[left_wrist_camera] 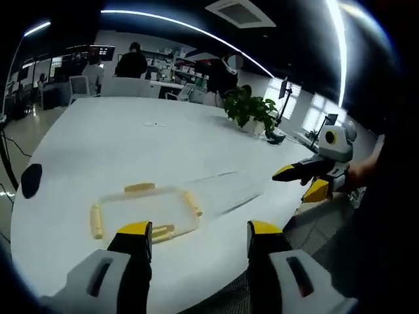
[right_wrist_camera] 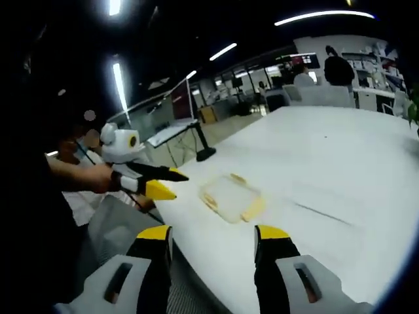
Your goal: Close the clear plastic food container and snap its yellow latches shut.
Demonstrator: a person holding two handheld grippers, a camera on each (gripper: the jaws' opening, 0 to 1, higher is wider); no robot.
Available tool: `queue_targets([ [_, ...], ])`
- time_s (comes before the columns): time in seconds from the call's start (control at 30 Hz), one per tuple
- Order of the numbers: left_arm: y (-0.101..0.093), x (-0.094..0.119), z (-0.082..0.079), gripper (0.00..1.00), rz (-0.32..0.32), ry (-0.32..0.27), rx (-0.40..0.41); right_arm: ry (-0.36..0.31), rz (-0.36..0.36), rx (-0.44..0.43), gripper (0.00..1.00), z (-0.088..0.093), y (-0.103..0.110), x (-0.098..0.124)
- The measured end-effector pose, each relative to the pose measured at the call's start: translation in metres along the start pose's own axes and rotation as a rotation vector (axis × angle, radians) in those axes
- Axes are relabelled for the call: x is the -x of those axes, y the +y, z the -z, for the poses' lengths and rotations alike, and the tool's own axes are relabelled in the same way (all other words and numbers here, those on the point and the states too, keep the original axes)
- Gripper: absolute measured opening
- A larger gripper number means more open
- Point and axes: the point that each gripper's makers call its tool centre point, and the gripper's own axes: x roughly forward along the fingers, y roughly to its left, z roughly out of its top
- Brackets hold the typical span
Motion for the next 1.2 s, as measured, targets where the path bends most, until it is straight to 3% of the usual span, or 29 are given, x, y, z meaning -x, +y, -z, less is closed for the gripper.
queue_targets([
  [0.27, 0.007, 0.003, -0.004, 0.57, -0.005, -0.001, -0.011, 0.003, -0.015, 0.036, 0.49, -0.007, 0.004, -0.010],
  [0.57, 0.023, 0.007, -0.013, 0.57, -0.033, -0.017, -0.006, -0.014, -0.008, 0.052, 0.48, -0.019, -0.006, -0.017],
  [1.2, 0.047, 0.009, -0.013, 0.56, -0.075, 0.005, -0.009, 0.000, -0.022, 0.097, 0.48, -0.022, -0.009, -0.034],
])
